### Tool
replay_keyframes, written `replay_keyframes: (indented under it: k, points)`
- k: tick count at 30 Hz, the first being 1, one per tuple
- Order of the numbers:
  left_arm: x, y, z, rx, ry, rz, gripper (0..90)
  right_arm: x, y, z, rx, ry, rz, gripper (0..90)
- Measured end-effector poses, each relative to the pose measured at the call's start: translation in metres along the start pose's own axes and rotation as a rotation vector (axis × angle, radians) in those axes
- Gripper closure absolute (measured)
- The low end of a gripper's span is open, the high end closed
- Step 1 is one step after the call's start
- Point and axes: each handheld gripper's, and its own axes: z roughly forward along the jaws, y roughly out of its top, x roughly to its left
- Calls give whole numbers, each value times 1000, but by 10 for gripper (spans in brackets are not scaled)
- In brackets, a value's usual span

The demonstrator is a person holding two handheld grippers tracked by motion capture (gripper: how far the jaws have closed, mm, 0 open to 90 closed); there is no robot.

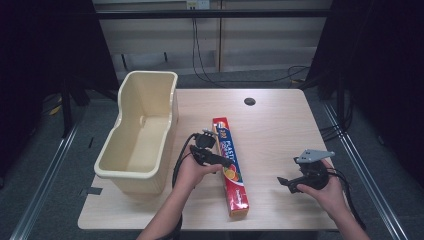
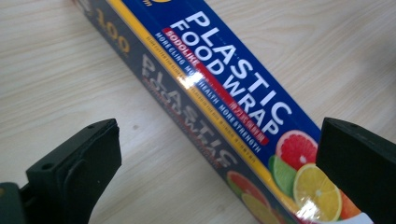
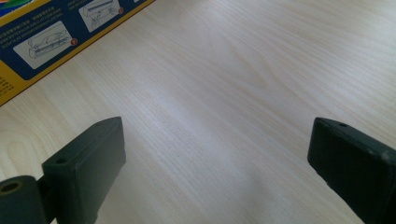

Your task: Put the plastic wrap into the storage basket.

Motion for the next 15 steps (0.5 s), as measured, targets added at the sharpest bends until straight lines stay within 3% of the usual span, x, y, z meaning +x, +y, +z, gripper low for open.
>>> replay_keyframes:
  k: [2, 7, 9, 11, 15]
  points:
    - [-1, 8, 7, 40, 11, -5, 0, -1, 0, -1, -5, -7, 5, 44]
    - [-7, 19, 17, 87, 20, -28, 0, -3, -1, -3, -17, -10, 25, 45]
    - [-10, 21, 22, 102, 6, -44, 0, -4, -1, -4, -24, -15, 29, 45]
    - [-11, 23, 28, 111, 28, -40, 0, -4, -1, -4, -29, -13, 35, 44]
    - [-12, 23, 36, 126, 33, -53, 2, -3, -1, -4, -32, -12, 35, 45]
